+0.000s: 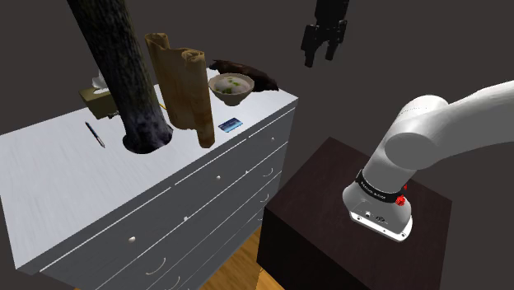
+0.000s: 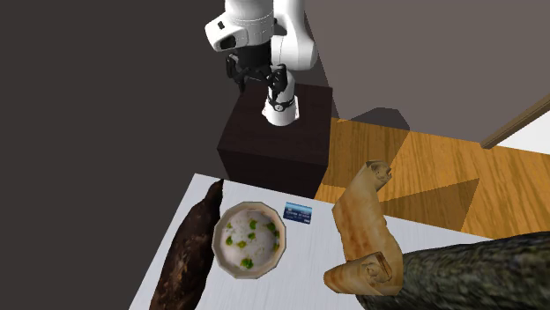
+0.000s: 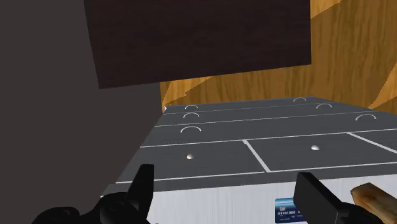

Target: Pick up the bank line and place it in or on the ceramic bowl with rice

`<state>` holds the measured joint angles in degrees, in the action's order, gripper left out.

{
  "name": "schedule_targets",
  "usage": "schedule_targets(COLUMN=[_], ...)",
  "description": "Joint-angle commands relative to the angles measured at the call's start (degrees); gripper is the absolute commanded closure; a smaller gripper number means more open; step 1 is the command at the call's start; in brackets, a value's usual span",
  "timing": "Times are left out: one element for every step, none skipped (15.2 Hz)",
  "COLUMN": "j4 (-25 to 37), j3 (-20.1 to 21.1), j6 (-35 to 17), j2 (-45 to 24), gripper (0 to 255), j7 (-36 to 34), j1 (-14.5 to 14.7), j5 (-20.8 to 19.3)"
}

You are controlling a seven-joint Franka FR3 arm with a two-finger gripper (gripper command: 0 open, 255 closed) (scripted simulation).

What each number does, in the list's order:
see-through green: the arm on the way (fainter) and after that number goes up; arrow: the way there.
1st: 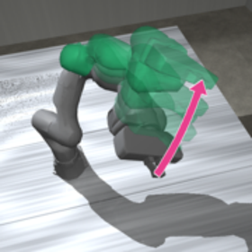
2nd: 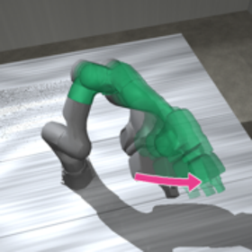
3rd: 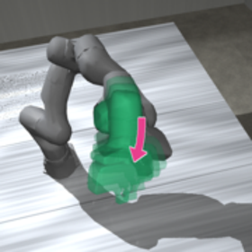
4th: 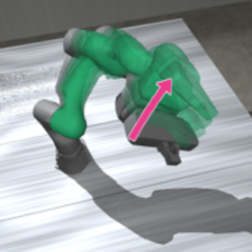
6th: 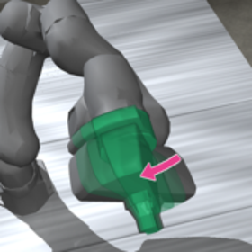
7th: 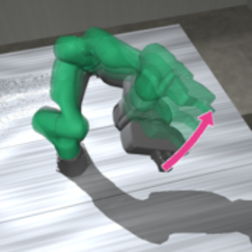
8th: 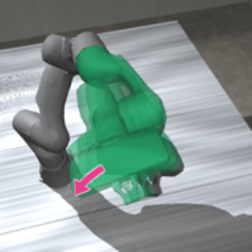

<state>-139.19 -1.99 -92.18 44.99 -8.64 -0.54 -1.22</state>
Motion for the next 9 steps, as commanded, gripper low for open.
schedule_targets(j4=[0.0,-0.3,-0.6,-0.8,-0.9,-1.0,-1.0,-1.0,-1.0], j3=[0.0,0.8,1.5,2.2,2.9,3.6,4.2,4.7,5.3], j6=[0.0,-0.9,-1.8,-2.8,-3.9,-5.0,-6.2,-7.5,-8.8], j2=[0.0,-1.3,-2.7,-4.2,-5.7,-7.3,-8.9,-10.6,-12.4], gripper=[0,0,0,0,0,0,0,0,0], j7=[0.0,-3.0,-6.0,-8.9,-11.7,-14.5,-17.3,-19.9,-22.5], j1=[0.0,-0.3,-0.6,-1.0,-1.2,-1.5,-1.7,-1.9,-2.1], j5=[0.0,1.7,3.3,5.0,6.7,8.4,10.0,11.7,13.3])
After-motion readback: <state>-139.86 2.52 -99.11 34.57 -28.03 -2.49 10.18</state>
